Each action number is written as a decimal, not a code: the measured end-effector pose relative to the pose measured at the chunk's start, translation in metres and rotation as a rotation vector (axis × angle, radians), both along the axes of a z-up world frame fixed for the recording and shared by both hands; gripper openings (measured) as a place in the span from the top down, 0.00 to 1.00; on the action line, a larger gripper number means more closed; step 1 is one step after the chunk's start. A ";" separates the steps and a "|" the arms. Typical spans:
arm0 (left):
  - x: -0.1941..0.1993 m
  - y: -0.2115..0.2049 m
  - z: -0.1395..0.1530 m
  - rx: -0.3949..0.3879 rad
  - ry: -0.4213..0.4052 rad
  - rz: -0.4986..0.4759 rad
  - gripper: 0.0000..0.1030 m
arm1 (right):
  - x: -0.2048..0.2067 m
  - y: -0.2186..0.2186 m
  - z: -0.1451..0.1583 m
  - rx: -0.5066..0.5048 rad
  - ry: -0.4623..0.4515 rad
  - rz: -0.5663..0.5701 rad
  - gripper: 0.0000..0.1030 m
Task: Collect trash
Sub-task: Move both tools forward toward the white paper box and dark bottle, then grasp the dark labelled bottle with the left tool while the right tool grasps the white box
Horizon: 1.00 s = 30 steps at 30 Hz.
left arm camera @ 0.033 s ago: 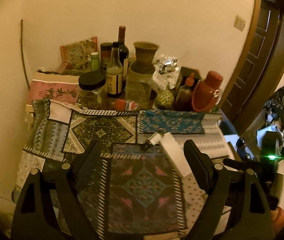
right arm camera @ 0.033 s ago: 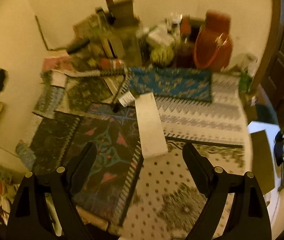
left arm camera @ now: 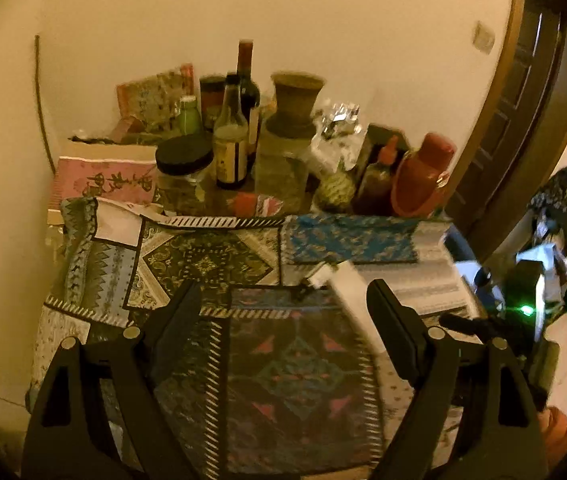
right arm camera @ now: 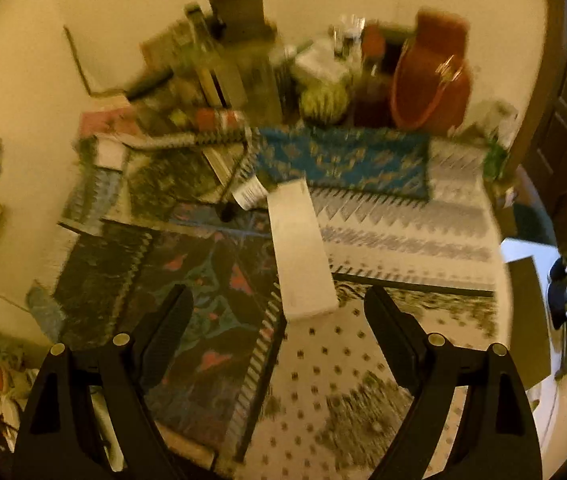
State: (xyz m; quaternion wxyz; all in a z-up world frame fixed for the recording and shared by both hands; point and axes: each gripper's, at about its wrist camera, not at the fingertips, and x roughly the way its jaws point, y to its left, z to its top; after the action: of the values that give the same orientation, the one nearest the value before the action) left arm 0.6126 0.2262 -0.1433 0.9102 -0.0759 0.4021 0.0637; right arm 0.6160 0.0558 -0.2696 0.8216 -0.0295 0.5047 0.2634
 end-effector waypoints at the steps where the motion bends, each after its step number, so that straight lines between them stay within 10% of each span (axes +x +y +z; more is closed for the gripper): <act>1: 0.009 0.006 -0.010 0.005 0.026 -0.008 0.18 | 0.007 0.006 -0.009 -0.013 0.010 -0.001 0.17; 14: 0.089 0.021 -0.104 -0.049 0.211 -0.174 0.18 | 0.050 0.051 -0.071 -0.171 -0.008 0.041 0.52; 30: 0.188 -0.033 -0.191 0.035 0.347 -0.447 0.42 | 0.036 -0.015 -0.062 -0.139 0.018 -0.137 0.53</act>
State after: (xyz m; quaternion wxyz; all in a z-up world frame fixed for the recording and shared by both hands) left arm 0.8002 0.1932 -0.3345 0.8204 0.0424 0.5575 -0.1198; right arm 0.6521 0.0412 -0.3316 0.8290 -0.0493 0.5301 0.1712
